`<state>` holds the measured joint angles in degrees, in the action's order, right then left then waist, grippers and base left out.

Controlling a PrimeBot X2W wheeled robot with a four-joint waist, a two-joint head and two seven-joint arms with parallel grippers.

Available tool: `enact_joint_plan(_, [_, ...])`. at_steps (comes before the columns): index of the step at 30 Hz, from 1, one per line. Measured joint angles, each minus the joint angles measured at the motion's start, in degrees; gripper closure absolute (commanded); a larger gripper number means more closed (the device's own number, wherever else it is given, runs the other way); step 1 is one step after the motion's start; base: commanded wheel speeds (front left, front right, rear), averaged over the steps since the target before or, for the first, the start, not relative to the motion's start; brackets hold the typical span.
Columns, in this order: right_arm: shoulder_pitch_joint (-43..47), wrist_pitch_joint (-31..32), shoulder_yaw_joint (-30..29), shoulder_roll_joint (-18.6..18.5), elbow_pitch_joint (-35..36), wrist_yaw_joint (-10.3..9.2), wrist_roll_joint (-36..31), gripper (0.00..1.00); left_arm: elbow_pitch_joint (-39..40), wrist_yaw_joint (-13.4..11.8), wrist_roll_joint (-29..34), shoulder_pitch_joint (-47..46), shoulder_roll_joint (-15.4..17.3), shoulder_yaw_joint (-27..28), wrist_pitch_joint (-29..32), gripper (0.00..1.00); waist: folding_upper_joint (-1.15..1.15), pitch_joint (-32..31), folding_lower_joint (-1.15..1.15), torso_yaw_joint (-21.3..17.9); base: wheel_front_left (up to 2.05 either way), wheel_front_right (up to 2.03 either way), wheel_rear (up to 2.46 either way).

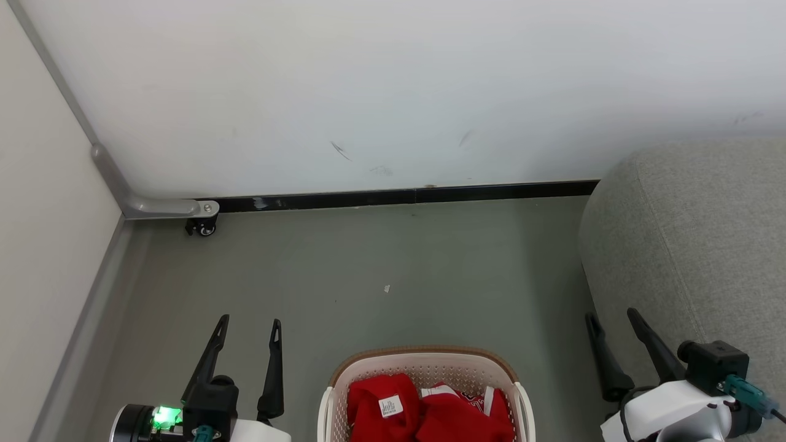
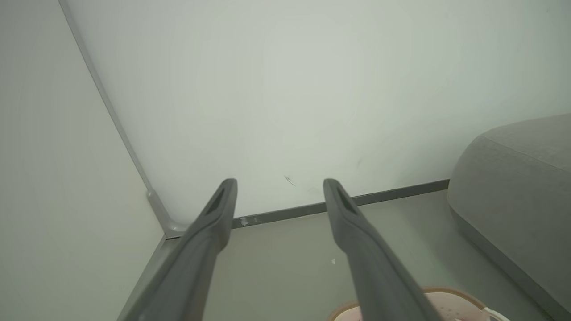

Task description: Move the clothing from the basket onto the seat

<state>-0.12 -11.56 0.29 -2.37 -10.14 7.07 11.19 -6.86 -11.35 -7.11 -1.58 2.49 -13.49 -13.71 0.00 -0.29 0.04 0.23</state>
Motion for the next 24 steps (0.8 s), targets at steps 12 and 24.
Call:
enact_joint_plan(12, [0.3, -0.8, 0.1, 0.0, 0.4, 0.01, -2.6, 0.00, -1.4, -1.2, 2.1, 0.0, 0.0, 0.2, -0.7, 0.00, 0.00, 0.1, 0.00, 0.0, 0.00, 0.00, 0.00])
enact_joint_plan(24, [0.9, -0.9, -0.1, 0.0, 0.4, 0.01, -1.5, 0.00, -2.8, -1.4, 1.6, 0.0, 0.0, 0.9, -0.7, 0.00, 0.00, 0.3, -0.01, 0.0, 0.00, 0.00, 0.00])
